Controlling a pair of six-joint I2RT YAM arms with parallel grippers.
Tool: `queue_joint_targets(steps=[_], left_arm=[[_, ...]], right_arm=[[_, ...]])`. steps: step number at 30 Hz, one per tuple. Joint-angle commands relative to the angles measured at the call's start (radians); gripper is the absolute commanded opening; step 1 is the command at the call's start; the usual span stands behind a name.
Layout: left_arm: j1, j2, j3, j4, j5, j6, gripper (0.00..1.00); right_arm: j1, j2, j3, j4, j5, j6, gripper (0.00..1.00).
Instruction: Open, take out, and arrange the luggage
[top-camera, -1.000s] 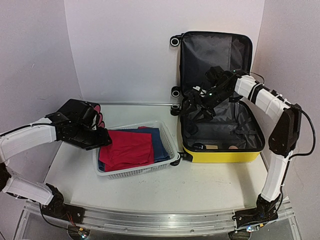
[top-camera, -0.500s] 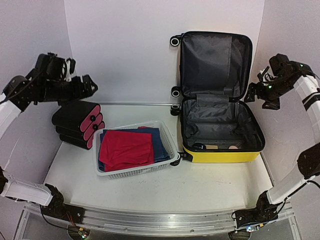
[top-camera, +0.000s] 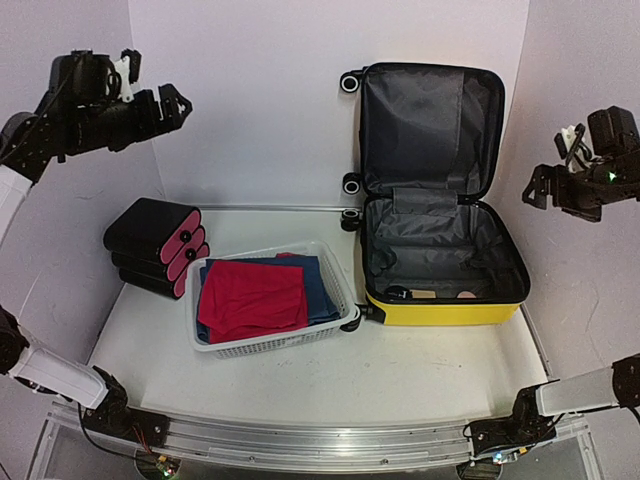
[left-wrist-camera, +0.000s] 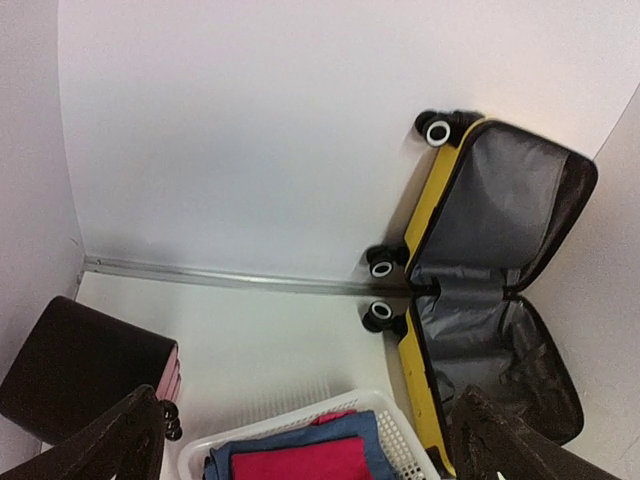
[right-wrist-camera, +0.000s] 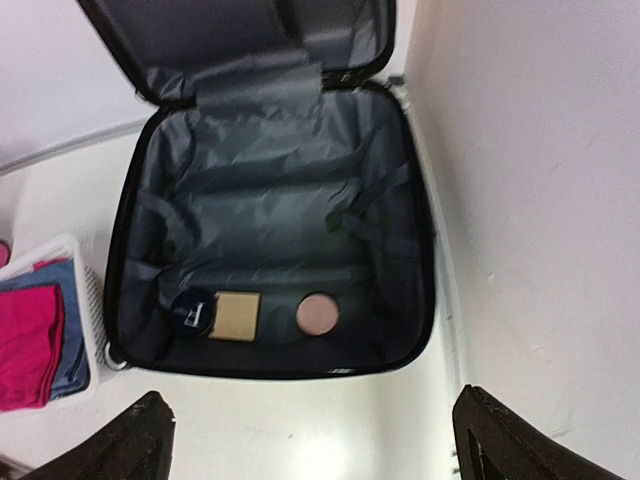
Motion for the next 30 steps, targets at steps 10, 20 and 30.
queue_joint_targets(steps=[10,20,30], left_arm=[[0.173,0.171,-0.142,-0.110,0.246,-0.104,0.99],[0.167,0.202,-0.365,-0.354,0.400,-0.192,0.96],[0.135,0.258,-0.604,-0.328,0.350,-0.301,0.61]], right_arm=[[0.003,0.190,-0.177,0.039,-0.330,0.086,0.98],[0.037,0.381,-0.149,0.067,-0.440,0.090,0.98],[0.037,0.402,-0.112,0.066,-0.465,0.063,0.98]])
